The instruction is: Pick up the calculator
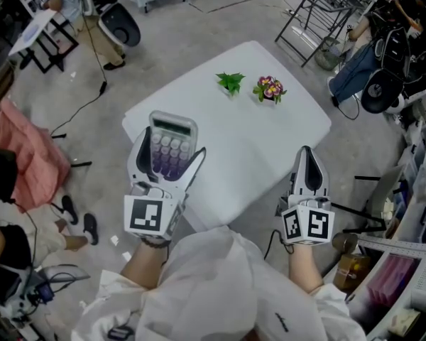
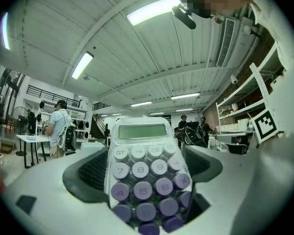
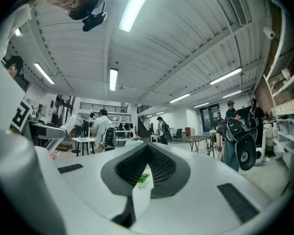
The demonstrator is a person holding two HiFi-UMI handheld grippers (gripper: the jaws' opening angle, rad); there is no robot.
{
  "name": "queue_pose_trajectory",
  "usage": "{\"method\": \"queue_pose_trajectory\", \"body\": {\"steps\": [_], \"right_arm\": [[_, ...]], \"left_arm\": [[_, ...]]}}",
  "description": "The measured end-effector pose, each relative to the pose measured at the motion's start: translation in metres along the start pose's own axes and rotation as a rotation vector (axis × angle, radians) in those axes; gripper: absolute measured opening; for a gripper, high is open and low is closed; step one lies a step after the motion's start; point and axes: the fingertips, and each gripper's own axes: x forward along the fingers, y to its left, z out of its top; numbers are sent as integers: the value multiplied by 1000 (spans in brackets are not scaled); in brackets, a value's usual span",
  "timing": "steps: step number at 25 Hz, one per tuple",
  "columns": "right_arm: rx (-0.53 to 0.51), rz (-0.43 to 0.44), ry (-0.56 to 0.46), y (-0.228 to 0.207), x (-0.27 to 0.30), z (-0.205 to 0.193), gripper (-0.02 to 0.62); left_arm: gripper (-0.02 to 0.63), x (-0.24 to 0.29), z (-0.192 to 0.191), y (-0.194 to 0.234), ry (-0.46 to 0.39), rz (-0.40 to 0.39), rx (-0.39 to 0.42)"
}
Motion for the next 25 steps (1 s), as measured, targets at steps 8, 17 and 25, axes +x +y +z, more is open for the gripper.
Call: {"method": "queue_pose_trajectory", "body": {"steps": [8, 17, 25], "right_arm": [[-1, 6, 8, 1, -2, -2, 17], [-16, 12, 13, 5, -2, -1, 17], [-13, 9, 18, 4, -6, -3, 17]], "left_arm": [[495, 0, 1, -1, -2, 4, 9], [495, 3, 1, -3, 6, -1, 4], [495, 1, -6, -6, 26, -2, -6]]}}
